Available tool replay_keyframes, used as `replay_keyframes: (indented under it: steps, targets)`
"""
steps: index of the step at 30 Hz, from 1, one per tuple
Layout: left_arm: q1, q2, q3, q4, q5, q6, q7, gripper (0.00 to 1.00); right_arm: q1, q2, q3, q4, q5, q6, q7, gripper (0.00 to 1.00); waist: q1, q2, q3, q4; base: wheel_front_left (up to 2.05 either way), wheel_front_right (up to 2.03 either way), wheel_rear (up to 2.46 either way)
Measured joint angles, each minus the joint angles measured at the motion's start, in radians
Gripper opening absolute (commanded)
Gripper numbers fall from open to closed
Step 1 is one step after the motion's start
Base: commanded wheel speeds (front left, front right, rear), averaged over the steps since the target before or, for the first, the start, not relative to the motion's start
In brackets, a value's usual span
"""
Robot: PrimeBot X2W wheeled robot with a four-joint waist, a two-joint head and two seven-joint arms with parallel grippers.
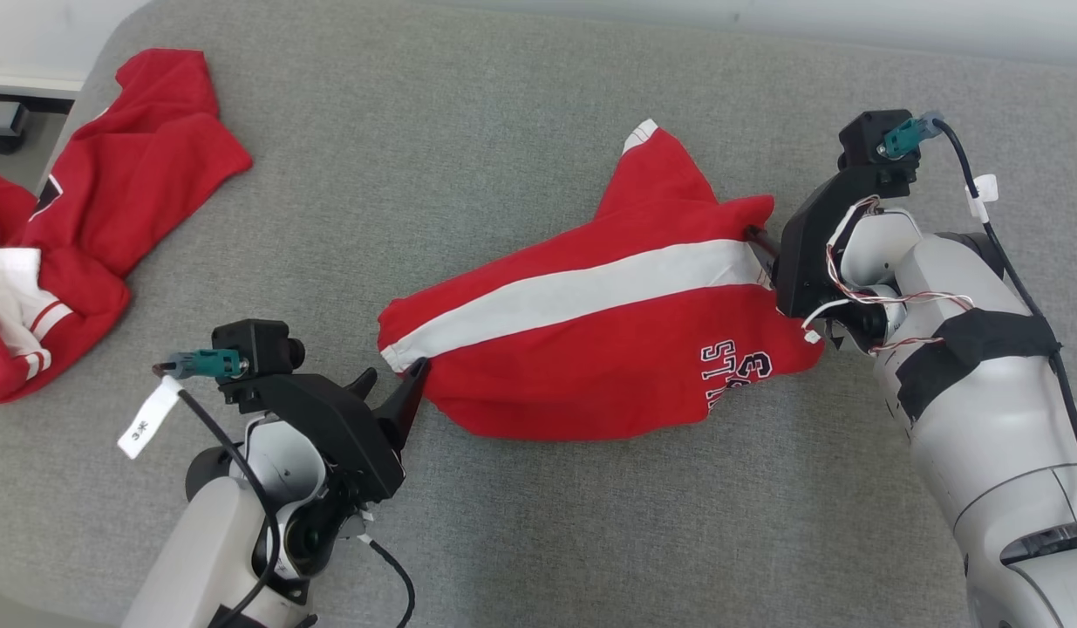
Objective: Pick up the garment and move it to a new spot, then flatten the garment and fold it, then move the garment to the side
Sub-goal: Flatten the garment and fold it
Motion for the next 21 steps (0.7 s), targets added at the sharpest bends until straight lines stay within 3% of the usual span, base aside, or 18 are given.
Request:
replay_keyframes:
  steps: [10, 11, 12, 13, 14, 21]
  targets:
    - [-0.038, -0.014, 0.013, 0.069, -0.045, -0.052, -0.037, 1.00, -0.022, 0.000, 0.048, 0.033, 0.031, 0.000, -0.020, 1.00, 0.0000, 0.0000, 0.014, -0.021, 0.00, 0.00, 0.00]
    - [-0.042, -0.015, 0.012, 0.074, -0.045, -0.059, -0.038, 0.58, -0.023, 0.000, 0.052, 0.036, 0.035, 0.000, -0.022, 1.00, 0.0000, 0.0000, 0.014, -0.022, 0.00, 0.00, 0.00]
    - [-0.045, -0.016, 0.011, 0.078, -0.045, -0.061, -0.041, 0.41, -0.023, 0.000, 0.056, 0.038, 0.038, 0.000, -0.024, 1.00, 0.0000, 0.0001, 0.014, -0.023, 0.00, 0.00, 0.00]
    - [-0.048, -0.016, 0.009, 0.081, -0.045, -0.067, -0.043, 0.11, -0.023, 0.000, 0.061, 0.039, 0.044, 0.000, -0.025, 1.00, 0.0000, 0.0000, 0.015, -0.023, 0.00, 0.00, 0.00]
    - [-0.049, -0.017, 0.008, 0.084, -0.045, -0.069, -0.047, 0.00, -0.023, 0.000, 0.067, 0.040, 0.051, 0.000, -0.026, 1.00, 0.0000, 0.0000, 0.015, -0.023, 0.00, 0.00, 0.00]
    - [-0.053, -0.014, -0.007, 0.101, -0.033, -0.068, -0.069, 0.00, -0.007, 0.000, 0.126, 0.002, 0.092, 0.000, -0.078, 1.00, 0.0000, 0.0000, 0.009, -0.023, 0.00, 0.00, 0.00]
